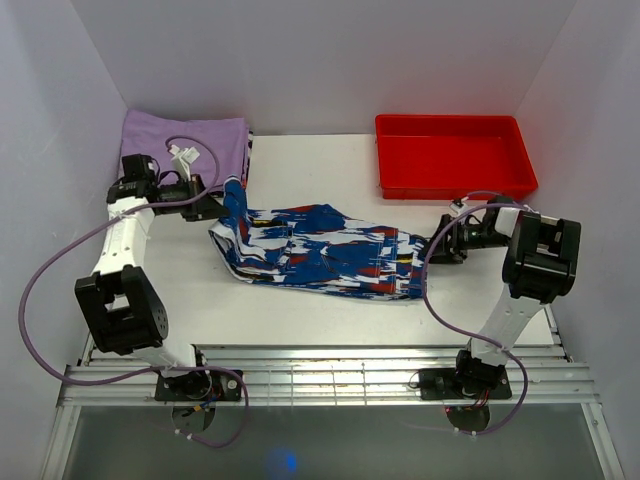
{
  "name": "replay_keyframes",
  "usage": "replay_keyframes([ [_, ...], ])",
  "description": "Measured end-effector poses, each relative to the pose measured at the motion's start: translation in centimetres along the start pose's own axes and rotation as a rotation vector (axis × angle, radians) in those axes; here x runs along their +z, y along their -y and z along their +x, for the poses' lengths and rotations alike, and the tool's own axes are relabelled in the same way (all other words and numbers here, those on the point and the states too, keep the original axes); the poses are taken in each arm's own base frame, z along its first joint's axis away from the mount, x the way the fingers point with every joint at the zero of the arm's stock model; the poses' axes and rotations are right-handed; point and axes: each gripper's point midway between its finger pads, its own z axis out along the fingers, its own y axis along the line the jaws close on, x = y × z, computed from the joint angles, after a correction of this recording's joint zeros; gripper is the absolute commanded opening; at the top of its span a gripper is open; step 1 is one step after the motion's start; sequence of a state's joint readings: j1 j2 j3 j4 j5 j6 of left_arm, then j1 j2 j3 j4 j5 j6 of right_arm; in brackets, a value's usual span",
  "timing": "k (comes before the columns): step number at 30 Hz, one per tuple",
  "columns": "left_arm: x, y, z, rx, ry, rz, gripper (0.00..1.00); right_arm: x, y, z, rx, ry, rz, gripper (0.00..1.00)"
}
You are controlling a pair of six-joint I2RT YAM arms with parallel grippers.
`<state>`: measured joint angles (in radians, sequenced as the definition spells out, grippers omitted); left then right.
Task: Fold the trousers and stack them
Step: Fold the trousers
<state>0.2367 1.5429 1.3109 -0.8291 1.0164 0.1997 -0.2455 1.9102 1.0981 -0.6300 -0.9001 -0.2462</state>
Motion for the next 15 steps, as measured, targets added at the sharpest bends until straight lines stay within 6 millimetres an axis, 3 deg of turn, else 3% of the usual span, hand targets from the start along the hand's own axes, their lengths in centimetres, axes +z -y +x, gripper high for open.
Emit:
replay_keyframes([
  [3,1.5,1.3,-0.2,-0.004,-0.020,0.016,0.00,0.8,0.7,0.6,0.013,-0.014,0.017,0.10],
  [6,3.6,3.3,0.0,0.015,-0.055,0.042,0.00,1.6,1.0,1.1,0.048,-0.029,0.002,0.08],
  [15,12.5,12.1,2.9,0.050,-0.200,0.136,0.00,2.9,0.0,0.8,0.022,-0.035,-0.033,0.08],
])
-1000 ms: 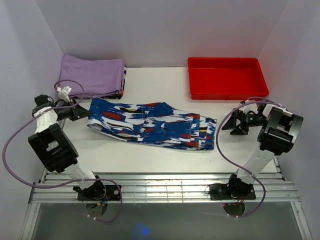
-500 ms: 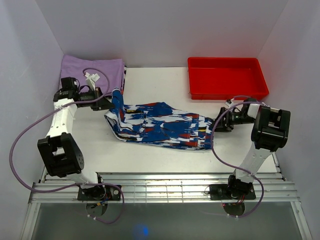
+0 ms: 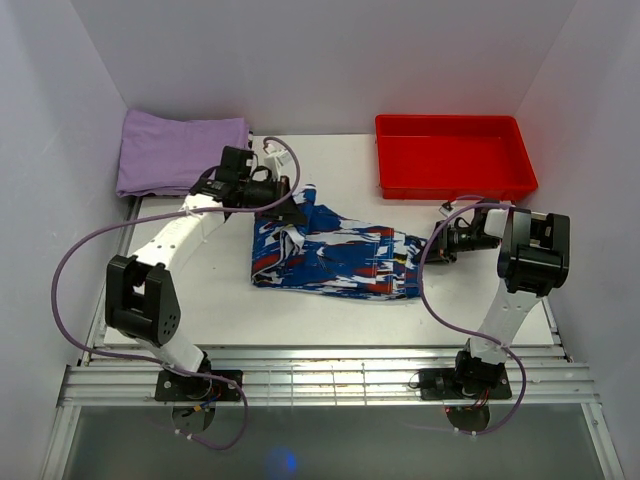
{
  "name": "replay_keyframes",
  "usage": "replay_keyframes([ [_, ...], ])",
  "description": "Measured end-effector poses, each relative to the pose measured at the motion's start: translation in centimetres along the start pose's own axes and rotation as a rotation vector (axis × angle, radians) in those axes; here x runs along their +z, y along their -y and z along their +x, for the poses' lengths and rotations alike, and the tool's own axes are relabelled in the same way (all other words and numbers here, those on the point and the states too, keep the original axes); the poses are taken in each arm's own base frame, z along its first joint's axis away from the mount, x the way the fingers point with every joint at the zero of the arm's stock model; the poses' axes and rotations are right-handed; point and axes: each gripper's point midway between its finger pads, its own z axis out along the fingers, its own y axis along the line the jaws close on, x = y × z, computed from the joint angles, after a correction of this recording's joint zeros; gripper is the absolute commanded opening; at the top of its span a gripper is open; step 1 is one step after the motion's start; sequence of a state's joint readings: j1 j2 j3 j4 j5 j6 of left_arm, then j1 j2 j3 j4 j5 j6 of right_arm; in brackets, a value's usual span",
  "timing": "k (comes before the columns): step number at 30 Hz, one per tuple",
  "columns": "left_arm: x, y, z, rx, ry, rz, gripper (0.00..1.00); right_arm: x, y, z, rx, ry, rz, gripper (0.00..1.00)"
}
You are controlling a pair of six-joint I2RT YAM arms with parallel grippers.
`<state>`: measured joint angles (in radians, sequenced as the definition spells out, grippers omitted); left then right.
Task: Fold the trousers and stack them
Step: Fold the trousers
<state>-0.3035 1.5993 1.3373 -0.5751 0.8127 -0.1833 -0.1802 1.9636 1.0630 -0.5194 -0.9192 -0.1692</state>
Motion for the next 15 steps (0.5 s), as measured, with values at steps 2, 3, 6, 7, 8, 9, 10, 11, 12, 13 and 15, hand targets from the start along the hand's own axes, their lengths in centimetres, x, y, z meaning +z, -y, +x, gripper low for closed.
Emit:
replay_keyframes([
  [2,1.8,1.2,0.1,-0.013,-0.009,0.006,0.00,0.1,-0.1,0.0,-0.002,0.000,-0.003,0.08],
  [3,2.6,1.6,0.0,-0.021,-0.009,0.006,0.00,0.2,-0.1,0.0,-0.003,0.000,-0.004,0.08],
  [6,5.6,2.8,-0.2,-0.039,-0.016,0.002,0.00,0.3,-0.1,0.0,-0.005,0.006,-0.009,0.08],
  [7,6.6,3.3,0.0,-0.044,-0.022,0.005,0.00,0.3,-0.1,0.0,-0.004,0.007,-0.011,0.08],
  [8,7.6,3.7,0.1,-0.050,-0.029,0.006,0.00,0.4,-0.2,0.0,-0.002,0.008,-0.013,0.08],
  [9,8.7,4.0,0.4,-0.058,-0.038,0.004,0.00,0.4,-0.2,-0.1,0.001,0.009,-0.014,0.08],
  [10,9.7,4.5,0.6,-0.064,-0.044,0.005,0.00,0.4,-0.2,-0.1,0.000,0.011,-0.015,0.08],
  [11,10.7,4.9,0.9,-0.072,-0.054,0.005,0.00,0.5,-0.2,-0.1,-0.001,0.013,-0.019,0.08],
  [12,11.7,5.1,1.1,-0.080,-0.061,0.002,0.00,0.5,-0.2,-0.1,0.001,0.013,-0.020,0.08],
  [13,12.7,5.6,1.4,-0.087,-0.069,0.001,0.00,0.6,-0.3,0.0,0.002,0.014,-0.024,0.08],
  [15,14.3,6.0,1.8,-0.101,-0.079,-0.004,0.00,0.8,-0.4,0.1,0.003,0.014,-0.032,0.08],
])
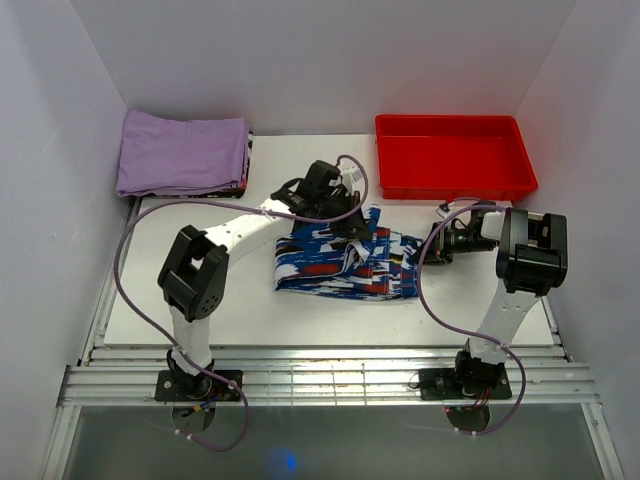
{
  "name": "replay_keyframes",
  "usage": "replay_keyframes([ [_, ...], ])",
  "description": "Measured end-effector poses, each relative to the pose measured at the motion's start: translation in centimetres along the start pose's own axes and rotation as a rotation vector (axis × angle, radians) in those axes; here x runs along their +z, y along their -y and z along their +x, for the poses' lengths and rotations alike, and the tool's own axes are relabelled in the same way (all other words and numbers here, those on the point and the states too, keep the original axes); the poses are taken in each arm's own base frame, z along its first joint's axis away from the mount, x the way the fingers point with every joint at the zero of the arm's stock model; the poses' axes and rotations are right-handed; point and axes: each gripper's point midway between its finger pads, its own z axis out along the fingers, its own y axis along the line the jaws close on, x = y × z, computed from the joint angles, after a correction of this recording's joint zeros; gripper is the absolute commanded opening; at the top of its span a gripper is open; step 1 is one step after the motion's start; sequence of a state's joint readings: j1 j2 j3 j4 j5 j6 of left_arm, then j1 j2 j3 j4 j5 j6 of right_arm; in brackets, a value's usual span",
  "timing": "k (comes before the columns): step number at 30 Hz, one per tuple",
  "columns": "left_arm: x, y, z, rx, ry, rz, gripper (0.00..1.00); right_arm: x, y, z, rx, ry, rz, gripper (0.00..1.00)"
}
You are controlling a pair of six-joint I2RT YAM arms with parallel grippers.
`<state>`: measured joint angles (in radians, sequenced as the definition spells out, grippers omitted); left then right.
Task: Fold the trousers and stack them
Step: Fold the trousers
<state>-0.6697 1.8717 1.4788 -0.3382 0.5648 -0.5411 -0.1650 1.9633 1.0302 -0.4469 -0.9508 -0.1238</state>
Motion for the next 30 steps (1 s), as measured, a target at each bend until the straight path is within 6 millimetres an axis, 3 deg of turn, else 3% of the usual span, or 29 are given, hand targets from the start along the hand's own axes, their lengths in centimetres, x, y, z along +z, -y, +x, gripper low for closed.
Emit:
replay_keyframes([
  [6,4.0,1.1,1.0,-0.052,-0.021,-0.009,0.00,0.6,-0.4,0.2,0.000,-0.007,-0.014,0.08],
  [11,5.6,1.9,1.4,-0.084,-0.024,-0.018,0.00,0.8,-0.6,0.2,0.003,-0.008,-0.015,0.08],
  [30,7.6,6.9,1.6,-0.116,-0.020,0.022,0.00,1.3,-1.0,0.1,-0.020,-0.004,-0.009,0.08],
])
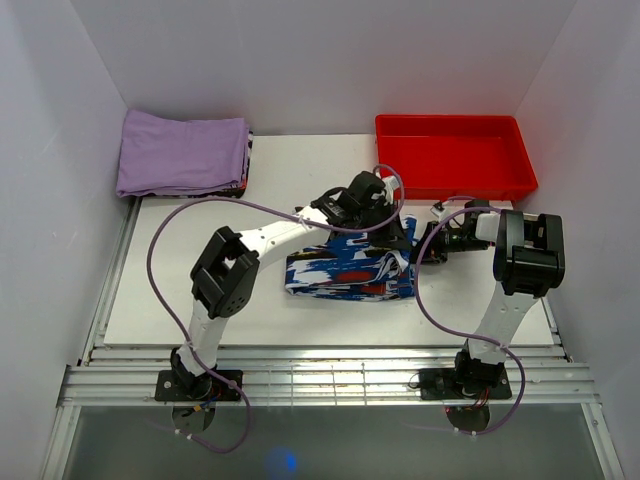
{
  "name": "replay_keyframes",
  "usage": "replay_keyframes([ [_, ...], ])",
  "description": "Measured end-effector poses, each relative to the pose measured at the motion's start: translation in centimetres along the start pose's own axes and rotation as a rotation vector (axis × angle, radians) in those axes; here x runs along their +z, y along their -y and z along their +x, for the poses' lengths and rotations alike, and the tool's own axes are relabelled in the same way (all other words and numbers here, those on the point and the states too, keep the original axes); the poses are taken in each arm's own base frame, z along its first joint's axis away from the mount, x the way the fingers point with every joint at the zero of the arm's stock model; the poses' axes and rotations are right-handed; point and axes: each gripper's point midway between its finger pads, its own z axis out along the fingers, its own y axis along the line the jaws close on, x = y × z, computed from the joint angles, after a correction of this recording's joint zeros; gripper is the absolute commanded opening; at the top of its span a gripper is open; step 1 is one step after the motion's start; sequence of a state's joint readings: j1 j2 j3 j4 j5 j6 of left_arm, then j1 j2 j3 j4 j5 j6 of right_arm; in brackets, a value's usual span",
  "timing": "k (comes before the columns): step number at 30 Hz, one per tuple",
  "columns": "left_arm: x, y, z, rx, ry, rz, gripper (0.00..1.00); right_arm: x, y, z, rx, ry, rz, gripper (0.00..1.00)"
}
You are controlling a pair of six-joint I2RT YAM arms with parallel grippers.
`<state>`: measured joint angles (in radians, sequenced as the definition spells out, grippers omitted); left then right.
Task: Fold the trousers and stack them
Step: Fold the trousers
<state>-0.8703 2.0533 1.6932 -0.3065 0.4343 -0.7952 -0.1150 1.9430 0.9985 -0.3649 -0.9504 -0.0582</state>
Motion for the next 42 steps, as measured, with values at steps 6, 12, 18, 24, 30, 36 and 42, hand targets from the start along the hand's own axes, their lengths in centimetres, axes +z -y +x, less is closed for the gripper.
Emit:
replay_keyframes([
  [6,2.5,-1.4,1.8,-0.044,-0.051,-0.029,0.00,0.0,-0.2,0.0,-0.005,0.002,0.000,0.08],
  [12,4.3,-2.9,2.6,-0.083,-0.075,-0.059,0.00,0.0,-0.3,0.1,-0.012,0.004,-0.001,0.08],
  [18,5.4,-3.7,2.4,-0.090,-0.067,-0.079,0.34,-0.2,-0.5,-0.1,-0.025,0.008,0.008,0.24],
  [24,5.0,-4.4,1.5,-0.067,-0.045,-0.088,0.68,-2.0,-0.5,-0.3,-0.056,-0.001,0.075,0.33],
  [30,-1.2,-4.2,0.1,0.003,-0.005,-0.050,0.98,-8.2,-0.1,-5.6,-0.157,0.090,0.198,0.58],
  [36,-14.7,-2.9,-5.9,0.122,0.165,0.178,0.96,-11.3,-5.0,-10.5,-0.354,0.150,0.186,0.75],
  [42,-21.1,-8.9,-5.0,0.111,0.199,0.248,0.83,-4.8,-12.9,-7.0,-0.486,-0.007,-0.062,0.71],
])
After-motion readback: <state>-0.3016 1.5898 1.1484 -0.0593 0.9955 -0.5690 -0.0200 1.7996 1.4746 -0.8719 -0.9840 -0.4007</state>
